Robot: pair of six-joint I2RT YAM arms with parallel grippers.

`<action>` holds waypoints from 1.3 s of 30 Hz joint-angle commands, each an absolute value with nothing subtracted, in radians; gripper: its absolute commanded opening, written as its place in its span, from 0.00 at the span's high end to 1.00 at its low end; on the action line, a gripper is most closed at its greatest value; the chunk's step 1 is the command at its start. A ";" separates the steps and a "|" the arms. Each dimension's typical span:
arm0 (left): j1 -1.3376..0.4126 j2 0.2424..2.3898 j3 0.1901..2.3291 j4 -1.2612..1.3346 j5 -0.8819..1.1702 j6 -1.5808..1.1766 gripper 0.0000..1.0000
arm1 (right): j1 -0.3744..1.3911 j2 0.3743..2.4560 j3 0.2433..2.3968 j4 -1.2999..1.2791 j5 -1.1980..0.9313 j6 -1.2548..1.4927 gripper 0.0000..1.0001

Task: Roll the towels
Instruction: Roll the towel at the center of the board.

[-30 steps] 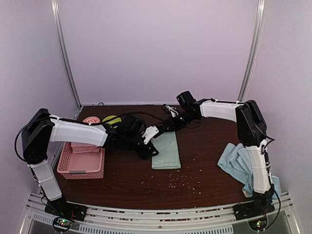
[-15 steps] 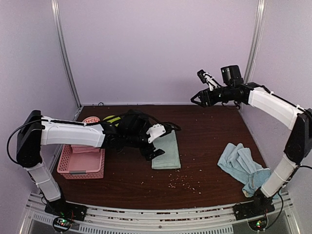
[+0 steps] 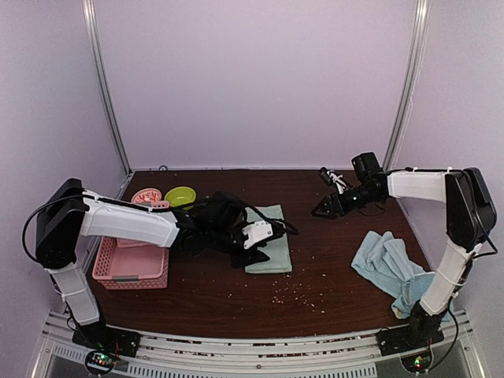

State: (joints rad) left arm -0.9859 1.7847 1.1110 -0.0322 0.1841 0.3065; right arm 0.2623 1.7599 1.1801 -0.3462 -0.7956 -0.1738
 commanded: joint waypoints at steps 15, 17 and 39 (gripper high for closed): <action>-1.061 1.913 1.110 -0.053 0.106 0.422 0.50 | 0.265 1.705 1.153 -0.302 -0.880 -0.197 0.41; -1.062 1.911 1.106 -0.039 0.109 0.423 0.51 | 0.265 1.707 1.151 -0.299 -0.876 -0.197 0.40; -1.060 1.933 1.156 -0.074 0.029 0.449 0.59 | 0.265 1.738 1.162 -0.325 -0.899 -0.210 0.44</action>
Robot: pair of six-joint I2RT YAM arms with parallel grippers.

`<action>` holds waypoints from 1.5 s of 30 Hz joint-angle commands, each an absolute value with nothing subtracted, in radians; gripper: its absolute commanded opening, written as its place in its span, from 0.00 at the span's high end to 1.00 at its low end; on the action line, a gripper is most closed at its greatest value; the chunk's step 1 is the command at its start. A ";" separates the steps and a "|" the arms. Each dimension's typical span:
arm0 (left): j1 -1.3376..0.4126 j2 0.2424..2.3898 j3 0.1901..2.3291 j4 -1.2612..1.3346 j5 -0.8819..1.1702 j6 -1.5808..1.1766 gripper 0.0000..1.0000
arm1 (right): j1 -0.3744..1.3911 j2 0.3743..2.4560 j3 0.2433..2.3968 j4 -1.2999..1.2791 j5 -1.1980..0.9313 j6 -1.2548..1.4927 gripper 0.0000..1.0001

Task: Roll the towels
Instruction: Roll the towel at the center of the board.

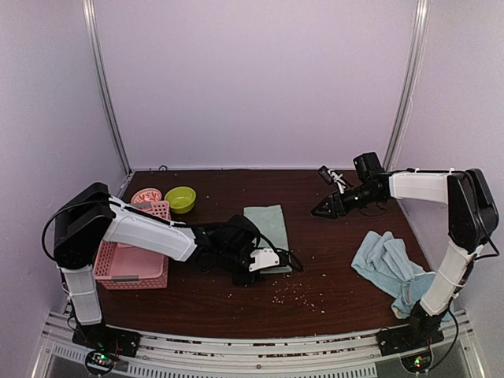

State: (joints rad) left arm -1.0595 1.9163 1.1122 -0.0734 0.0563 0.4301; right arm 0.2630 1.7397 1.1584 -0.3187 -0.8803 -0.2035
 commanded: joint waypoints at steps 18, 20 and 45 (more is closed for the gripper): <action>-1.057 2.064 1.334 -0.285 0.049 0.445 0.79 | 0.267 1.717 1.323 -0.539 -0.879 -0.298 0.47; -1.057 2.074 1.359 -0.313 0.085 0.433 0.84 | 0.267 1.702 1.353 -0.616 -0.878 -0.339 0.47; -0.872 2.334 1.679 -0.462 0.925 -0.091 1.00 | 0.611 1.211 1.115 -0.964 -0.736 -0.793 0.55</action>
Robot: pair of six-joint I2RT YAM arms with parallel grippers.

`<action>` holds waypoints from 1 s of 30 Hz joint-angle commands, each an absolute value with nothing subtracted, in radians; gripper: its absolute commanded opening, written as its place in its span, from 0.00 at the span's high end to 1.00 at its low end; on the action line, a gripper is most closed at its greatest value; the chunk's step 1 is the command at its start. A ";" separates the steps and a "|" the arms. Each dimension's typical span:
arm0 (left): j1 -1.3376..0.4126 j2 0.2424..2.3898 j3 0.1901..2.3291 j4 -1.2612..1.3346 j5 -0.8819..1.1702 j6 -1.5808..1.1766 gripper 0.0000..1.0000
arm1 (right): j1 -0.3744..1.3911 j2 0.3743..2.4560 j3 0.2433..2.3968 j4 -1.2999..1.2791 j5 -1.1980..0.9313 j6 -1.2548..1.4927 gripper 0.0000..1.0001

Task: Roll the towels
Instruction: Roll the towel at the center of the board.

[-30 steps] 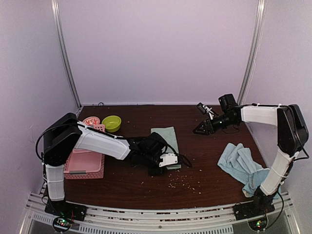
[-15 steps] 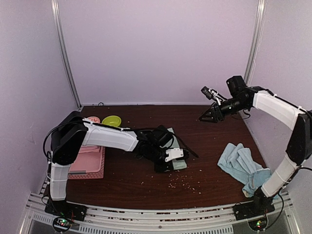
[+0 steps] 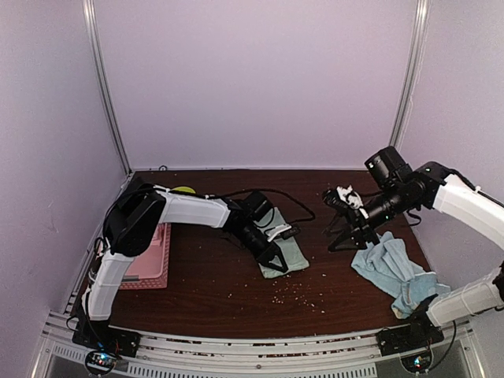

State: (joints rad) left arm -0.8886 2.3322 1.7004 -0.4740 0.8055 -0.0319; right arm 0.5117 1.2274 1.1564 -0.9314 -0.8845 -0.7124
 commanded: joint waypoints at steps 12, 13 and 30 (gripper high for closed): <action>-0.833 2.336 1.585 -0.311 0.986 -0.230 1.00 | 0.896 1.364 0.933 -0.457 -0.206 -0.712 0.51; -0.834 2.335 1.584 -0.310 0.986 -0.229 1.00 | 0.913 1.383 0.929 -0.410 -0.177 -0.714 0.50; -0.830 2.344 1.581 -0.306 0.996 -0.227 1.00 | 0.959 1.645 0.867 -0.183 -0.039 -0.747 0.48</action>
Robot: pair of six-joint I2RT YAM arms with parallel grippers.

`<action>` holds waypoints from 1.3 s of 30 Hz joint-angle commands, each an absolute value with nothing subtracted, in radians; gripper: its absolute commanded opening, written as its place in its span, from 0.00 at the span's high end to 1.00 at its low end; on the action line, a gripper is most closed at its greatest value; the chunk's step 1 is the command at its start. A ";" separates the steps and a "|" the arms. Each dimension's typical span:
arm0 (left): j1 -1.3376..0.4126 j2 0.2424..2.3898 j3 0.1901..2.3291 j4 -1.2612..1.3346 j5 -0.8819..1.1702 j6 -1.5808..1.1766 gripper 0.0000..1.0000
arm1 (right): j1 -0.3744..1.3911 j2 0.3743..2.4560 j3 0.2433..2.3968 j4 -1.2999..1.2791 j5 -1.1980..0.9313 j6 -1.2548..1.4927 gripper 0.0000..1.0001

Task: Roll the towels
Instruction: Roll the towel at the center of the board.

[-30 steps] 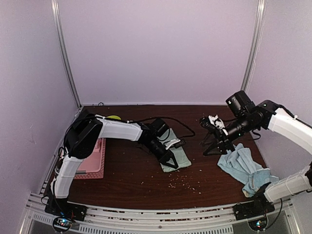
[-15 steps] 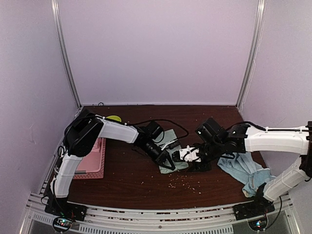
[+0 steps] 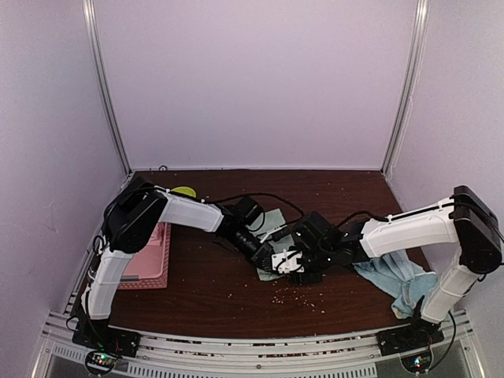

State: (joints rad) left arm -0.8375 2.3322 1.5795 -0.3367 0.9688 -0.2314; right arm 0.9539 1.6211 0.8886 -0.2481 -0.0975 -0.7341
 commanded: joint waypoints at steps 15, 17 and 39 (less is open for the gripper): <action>-0.830 2.330 1.574 -0.326 0.991 -0.208 1.00 | 0.958 1.744 0.897 -0.247 -0.081 -0.793 0.95; -0.828 2.310 1.569 -0.324 0.995 -0.207 1.00 | 0.957 1.749 0.917 -0.312 -0.117 -0.794 0.98; -0.810 1.504 0.895 0.144 0.337 -0.181 0.62 | 0.806 2.032 1.393 -0.999 -0.659 -0.613 1.00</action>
State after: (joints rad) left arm -0.7864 1.6093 0.9768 -0.0120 0.5022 -0.2306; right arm 0.8730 1.9373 1.3296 -0.8360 -0.5289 -0.6273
